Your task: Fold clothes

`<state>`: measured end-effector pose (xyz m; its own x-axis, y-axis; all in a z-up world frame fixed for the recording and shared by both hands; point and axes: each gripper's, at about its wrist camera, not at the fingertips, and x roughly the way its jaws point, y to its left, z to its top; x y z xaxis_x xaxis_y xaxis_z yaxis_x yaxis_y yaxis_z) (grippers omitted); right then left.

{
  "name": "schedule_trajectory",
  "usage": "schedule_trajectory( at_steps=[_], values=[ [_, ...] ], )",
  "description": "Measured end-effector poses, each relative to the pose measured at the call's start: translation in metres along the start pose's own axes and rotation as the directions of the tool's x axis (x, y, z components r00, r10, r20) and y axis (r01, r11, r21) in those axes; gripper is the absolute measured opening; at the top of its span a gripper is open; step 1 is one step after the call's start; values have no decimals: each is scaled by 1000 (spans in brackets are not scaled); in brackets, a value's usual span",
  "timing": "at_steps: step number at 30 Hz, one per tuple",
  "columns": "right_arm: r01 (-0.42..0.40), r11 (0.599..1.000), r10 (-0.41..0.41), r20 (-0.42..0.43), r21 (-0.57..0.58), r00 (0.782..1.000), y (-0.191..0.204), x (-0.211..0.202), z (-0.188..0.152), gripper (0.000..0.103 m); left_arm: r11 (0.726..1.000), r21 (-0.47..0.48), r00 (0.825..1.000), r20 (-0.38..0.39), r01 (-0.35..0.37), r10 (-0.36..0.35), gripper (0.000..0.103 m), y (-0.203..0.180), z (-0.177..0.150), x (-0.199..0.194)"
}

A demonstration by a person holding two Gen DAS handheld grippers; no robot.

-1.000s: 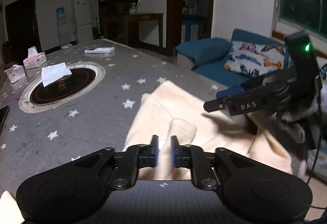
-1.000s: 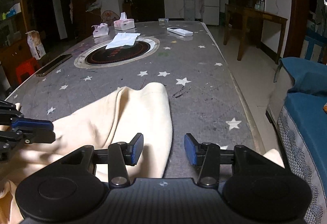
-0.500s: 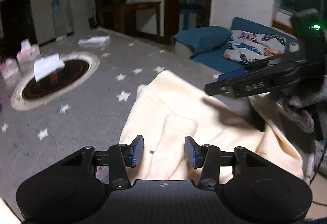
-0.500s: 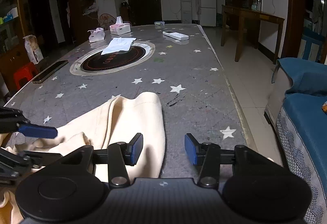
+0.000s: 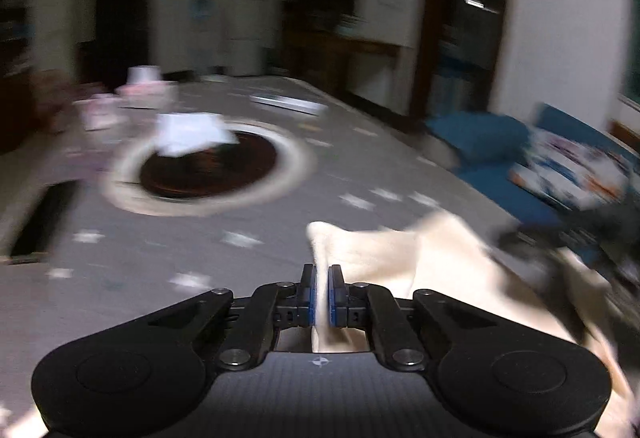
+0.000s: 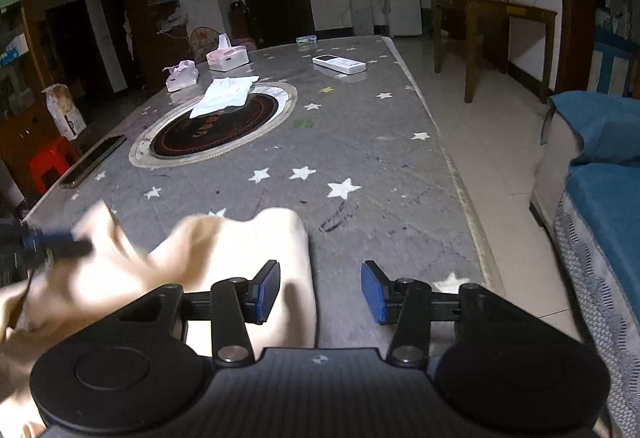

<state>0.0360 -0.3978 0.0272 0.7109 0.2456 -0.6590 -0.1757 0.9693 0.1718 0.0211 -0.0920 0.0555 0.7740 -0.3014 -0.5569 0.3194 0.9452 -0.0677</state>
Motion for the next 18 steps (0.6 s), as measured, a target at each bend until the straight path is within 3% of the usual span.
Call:
schedule_trajectory(
  at_steps=[2, 5, 13, 16, 18],
  values=[
    [-15, 1000, 15, -6, 15, 1000, -1, 6, 4, 44, 997, -26, 997, -1, -75, 75, 6, 21, 6, 3],
    [-23, 999, 23, -22, 27, 999, 1, 18, 7, 43, 991, -46, 991, -33, -129, 127, 6, 41, 3, 10],
    [-34, 999, 35, -48, 19, 998, 14, 49, 14, 42, 983, -67, 981, -108, -170, 162, 7, 66, -15, 23],
    [-47, 999, 46, -65, -20, 997, 26, 63, 18, 33, 982, -68, 979, -115, -177, 169, 7, 70, -14, 27],
    [-39, 997, 34, -69, -67, 997, 34, 69, 21, 21, 981, -66, 978, -113, -183, 175, 7, 72, -11, 28]
  ],
)
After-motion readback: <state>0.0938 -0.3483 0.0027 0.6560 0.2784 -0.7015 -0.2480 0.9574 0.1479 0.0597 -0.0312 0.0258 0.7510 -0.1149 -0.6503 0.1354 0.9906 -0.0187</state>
